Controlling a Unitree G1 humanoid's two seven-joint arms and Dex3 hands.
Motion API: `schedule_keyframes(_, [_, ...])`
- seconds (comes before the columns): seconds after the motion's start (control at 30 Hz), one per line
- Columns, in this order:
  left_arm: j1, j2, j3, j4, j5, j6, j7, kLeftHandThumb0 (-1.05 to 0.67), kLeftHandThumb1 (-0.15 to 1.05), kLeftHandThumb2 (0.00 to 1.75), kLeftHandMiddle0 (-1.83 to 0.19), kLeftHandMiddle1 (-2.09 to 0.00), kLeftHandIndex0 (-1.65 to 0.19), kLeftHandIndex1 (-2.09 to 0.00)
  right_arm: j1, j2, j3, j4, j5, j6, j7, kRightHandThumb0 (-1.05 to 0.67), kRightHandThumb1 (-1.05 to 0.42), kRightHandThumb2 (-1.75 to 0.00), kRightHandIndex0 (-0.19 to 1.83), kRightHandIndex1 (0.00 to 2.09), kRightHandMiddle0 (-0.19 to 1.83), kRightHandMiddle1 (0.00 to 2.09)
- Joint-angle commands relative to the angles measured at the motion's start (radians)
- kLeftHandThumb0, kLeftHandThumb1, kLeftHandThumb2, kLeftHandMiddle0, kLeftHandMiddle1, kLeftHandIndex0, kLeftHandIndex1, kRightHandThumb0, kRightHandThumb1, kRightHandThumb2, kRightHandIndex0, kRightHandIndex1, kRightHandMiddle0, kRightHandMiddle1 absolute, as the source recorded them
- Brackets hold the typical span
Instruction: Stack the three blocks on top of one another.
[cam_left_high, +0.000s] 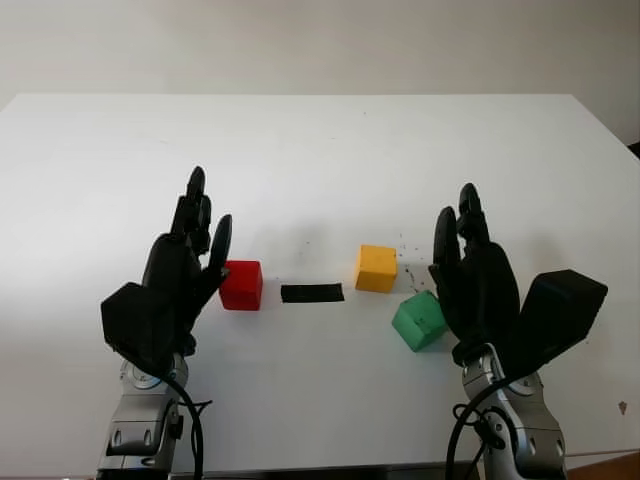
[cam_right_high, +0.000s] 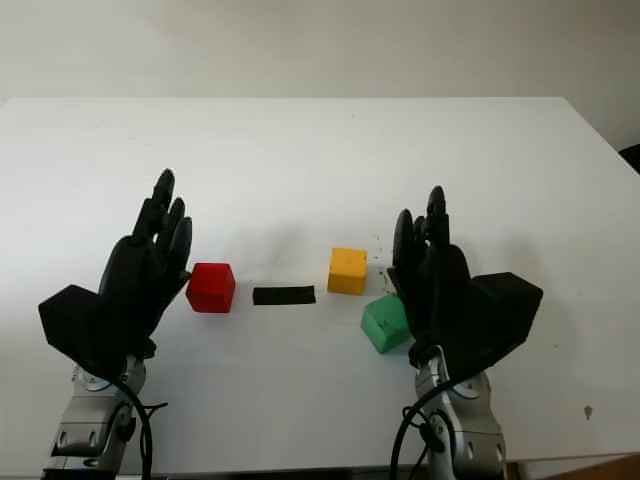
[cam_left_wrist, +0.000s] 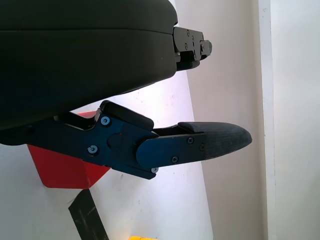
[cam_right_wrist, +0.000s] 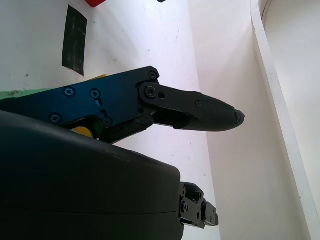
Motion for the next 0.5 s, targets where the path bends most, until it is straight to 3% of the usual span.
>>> schedule_keyframes(0.0, [-0.008,0.006,0.001,-0.006,0.004,-0.007,-0.002,-0.75,1.05,0.51,0.04,-0.05,0.03,-0.06,-0.007,0.000,0.000,-0.022,0.001,-0.008,0.003,-0.64,-1.05,-0.57,-0.18,0.05,-0.13,0.06])
schedule_keyframes(0.47, [-0.028,0.016,0.015,0.008,-0.003,-0.010,-0.008,-0.75,1.05,0.51,0.04,-0.06,0.03,-0.06,-0.027,0.011,-0.003,0.001,-0.006,-0.013,-0.010,-0.64,-1.05,-0.56,-0.16,0.06,-0.12,0.06])
